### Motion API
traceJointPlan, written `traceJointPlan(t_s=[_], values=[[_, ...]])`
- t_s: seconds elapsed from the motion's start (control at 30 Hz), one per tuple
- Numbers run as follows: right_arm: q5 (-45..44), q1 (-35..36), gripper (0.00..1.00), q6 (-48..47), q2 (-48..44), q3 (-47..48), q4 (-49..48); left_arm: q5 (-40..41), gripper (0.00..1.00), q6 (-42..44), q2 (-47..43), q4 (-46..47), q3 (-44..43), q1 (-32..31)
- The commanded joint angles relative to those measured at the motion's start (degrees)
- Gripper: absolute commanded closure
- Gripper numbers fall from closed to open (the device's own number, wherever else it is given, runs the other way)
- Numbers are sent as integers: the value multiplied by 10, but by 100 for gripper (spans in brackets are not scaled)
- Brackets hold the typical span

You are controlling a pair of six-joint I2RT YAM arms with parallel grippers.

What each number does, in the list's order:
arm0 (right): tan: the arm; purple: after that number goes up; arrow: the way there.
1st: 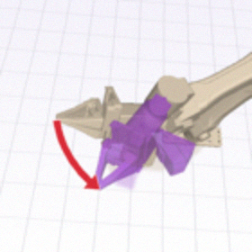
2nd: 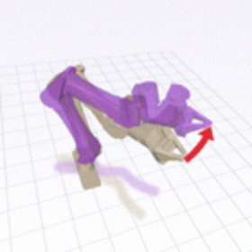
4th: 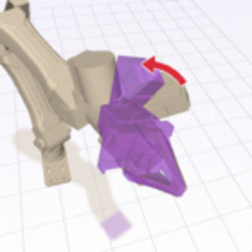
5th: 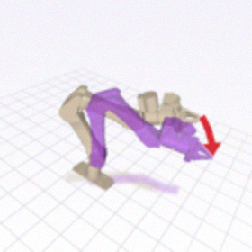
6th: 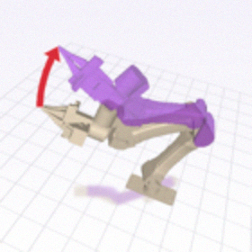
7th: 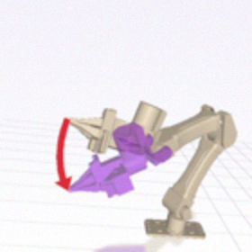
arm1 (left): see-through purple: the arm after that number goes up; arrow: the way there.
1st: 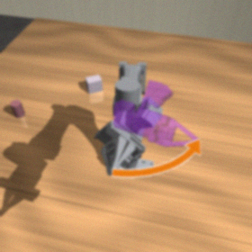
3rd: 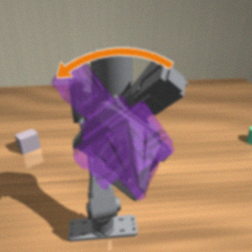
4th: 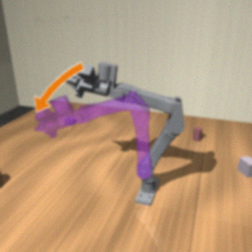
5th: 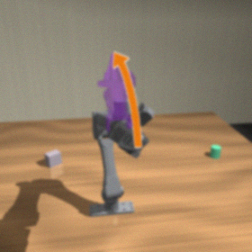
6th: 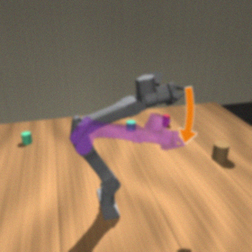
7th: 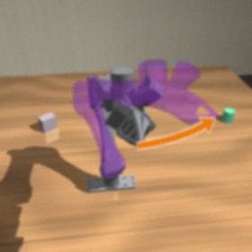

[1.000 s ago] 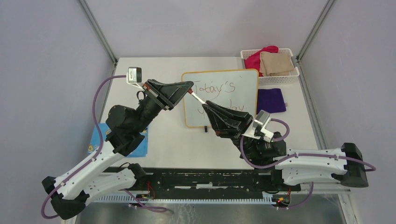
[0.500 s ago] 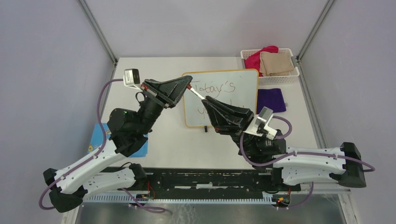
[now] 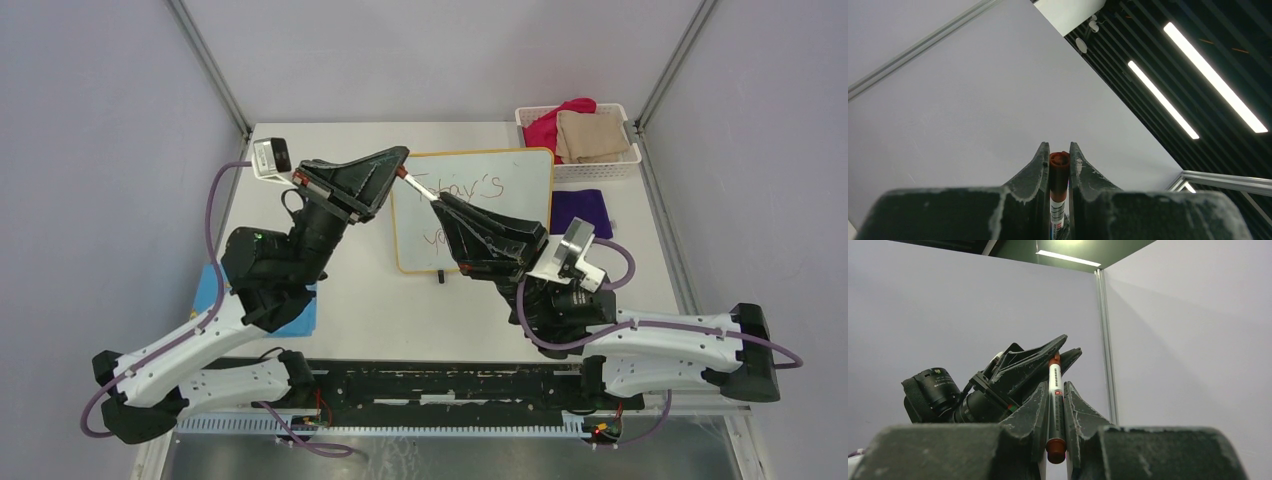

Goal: Write a sentence on the whiteboard
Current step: Close the whiteboard marker at the center of the board.

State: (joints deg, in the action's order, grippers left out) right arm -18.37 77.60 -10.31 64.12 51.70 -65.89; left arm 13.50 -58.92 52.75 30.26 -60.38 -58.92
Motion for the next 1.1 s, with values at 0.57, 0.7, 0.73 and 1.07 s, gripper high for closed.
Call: traceJointPlan(t_s=[0.57, 0.7, 0.73, 1.07], values=[[-26, -20, 100, 9, -1, -1, 106, 33, 96, 71, -82, -228, 38, -66], [-24, -20, 100, 13, -7, -8, 105, 60, 84, 77, -98, -232, 40, -65], [-23, -20, 100, 14, -10, -10, 105, 62, 78, 80, -101, -232, 40, -65], [-3, -19, 100, 24, -27, -25, 108, 83, 34, 100, -125, -229, 33, -65]])
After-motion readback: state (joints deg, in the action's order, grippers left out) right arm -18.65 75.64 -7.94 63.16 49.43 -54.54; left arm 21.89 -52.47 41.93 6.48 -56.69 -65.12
